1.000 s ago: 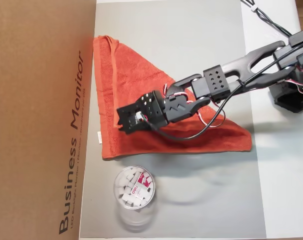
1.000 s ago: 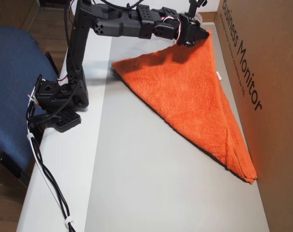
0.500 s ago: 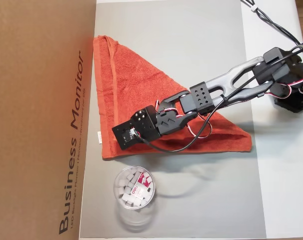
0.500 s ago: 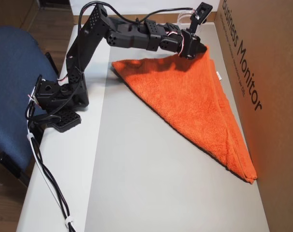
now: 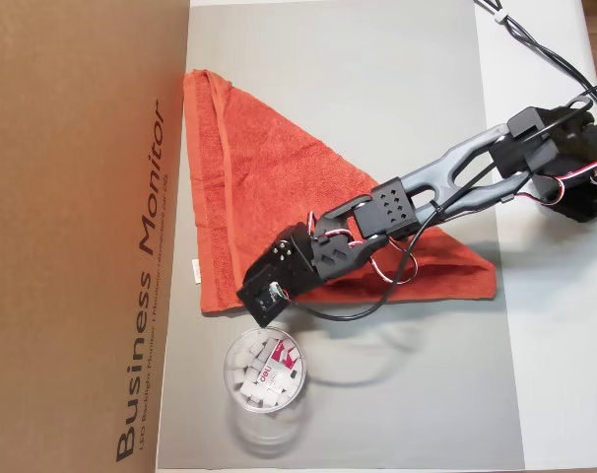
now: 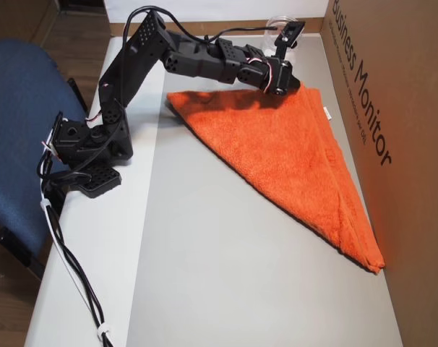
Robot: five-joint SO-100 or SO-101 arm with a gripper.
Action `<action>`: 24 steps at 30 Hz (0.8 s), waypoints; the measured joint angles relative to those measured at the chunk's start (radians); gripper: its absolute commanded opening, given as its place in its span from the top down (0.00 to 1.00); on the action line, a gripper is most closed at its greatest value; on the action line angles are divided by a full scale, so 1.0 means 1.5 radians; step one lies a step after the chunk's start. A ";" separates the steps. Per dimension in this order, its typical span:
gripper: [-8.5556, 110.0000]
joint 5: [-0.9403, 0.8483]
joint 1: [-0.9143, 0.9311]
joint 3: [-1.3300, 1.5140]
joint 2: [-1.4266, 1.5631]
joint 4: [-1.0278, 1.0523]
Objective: Fold the blanket.
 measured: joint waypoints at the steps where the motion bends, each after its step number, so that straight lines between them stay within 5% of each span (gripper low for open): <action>1: 0.92 -0.012 -0.002 0.000 -0.001 0.000; 12: 0.81 -0.042 -0.017 0.000 -0.002 0.000; 24: 0.86 -0.042 -0.013 0.018 0.042 0.000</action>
